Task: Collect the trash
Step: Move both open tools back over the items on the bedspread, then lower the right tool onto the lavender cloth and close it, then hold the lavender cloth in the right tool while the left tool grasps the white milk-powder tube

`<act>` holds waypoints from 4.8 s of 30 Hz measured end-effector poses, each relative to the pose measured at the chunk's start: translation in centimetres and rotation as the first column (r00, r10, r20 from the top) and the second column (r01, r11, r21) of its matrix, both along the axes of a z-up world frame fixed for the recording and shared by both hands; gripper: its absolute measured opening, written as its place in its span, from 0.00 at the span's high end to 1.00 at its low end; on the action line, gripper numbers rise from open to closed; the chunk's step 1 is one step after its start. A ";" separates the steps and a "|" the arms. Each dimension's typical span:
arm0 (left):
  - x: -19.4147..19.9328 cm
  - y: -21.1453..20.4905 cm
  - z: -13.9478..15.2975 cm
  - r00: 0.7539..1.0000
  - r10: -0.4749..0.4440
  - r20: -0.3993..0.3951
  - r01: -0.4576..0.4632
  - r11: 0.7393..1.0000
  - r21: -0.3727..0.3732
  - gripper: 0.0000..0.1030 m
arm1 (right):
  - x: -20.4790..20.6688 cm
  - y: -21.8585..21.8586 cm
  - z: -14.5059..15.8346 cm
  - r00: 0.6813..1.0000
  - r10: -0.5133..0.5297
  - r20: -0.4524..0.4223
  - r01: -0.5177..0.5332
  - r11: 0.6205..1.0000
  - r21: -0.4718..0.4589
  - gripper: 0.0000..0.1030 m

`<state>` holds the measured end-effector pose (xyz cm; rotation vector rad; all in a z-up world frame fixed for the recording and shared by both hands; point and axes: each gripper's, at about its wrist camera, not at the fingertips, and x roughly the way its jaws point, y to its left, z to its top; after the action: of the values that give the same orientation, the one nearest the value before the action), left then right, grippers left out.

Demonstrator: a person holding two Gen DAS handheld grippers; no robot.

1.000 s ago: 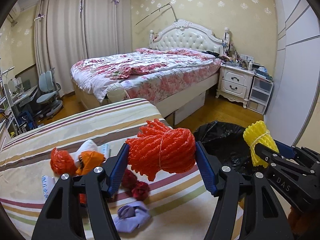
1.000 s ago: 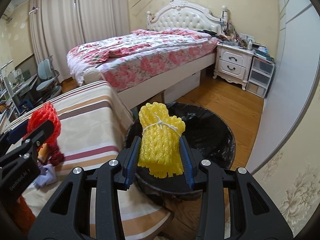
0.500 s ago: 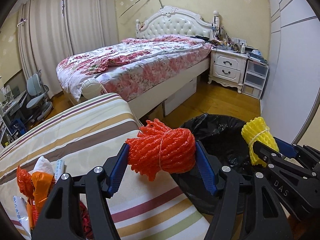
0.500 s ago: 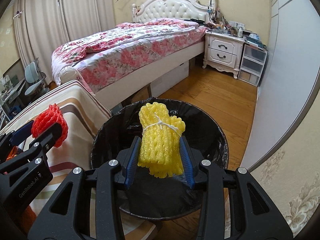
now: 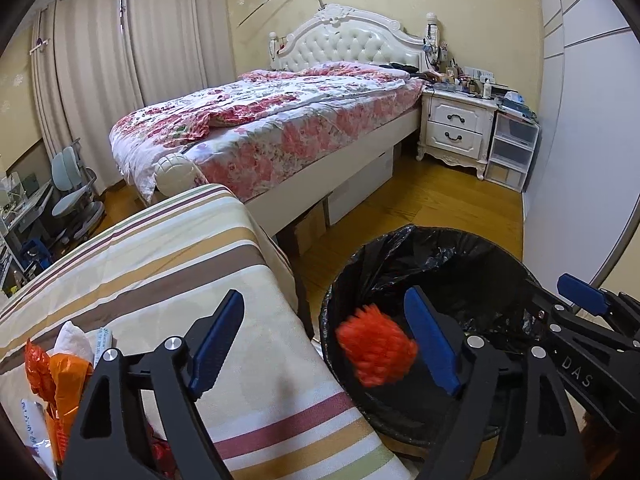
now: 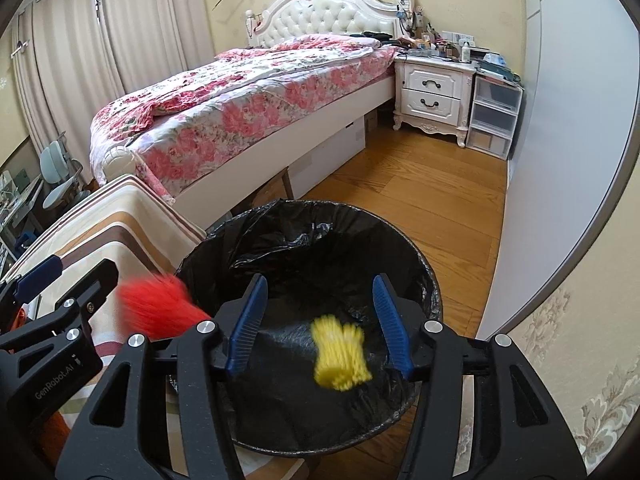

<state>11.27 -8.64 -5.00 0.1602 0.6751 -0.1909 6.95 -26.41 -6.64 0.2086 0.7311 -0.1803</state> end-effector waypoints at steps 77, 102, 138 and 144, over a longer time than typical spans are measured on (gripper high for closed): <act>-15.6 28.2 -0.1 0.864 0.502 -0.031 -0.502 0.864 -0.017 0.20 | -7.9 26.6 0.9 0.884 0.458 -0.090 -0.459 0.888 0.004 0.38; -15.9 28.5 -0.2 0.857 0.513 -0.039 -0.514 0.858 -0.005 0.20 | -8.8 22.1 0.8 0.918 0.380 -0.111 -0.386 0.921 -0.044 0.38; -12.0 25.4 -0.9 0.886 0.455 -0.089 -0.457 0.890 0.006 0.20 | -6.0 21.3 -0.1 0.902 0.422 -0.091 -0.423 0.906 0.001 0.76; -12.2 26.9 -1.4 0.863 0.489 -0.127 -0.489 0.872 0.038 0.20 | -5.9 21.1 -0.1 0.898 0.431 -0.088 -0.431 0.902 0.017 0.76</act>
<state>-0.91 18.27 -6.43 -0.0250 0.8286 0.2946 1.06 -5.28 -6.72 0.0306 0.8492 0.2349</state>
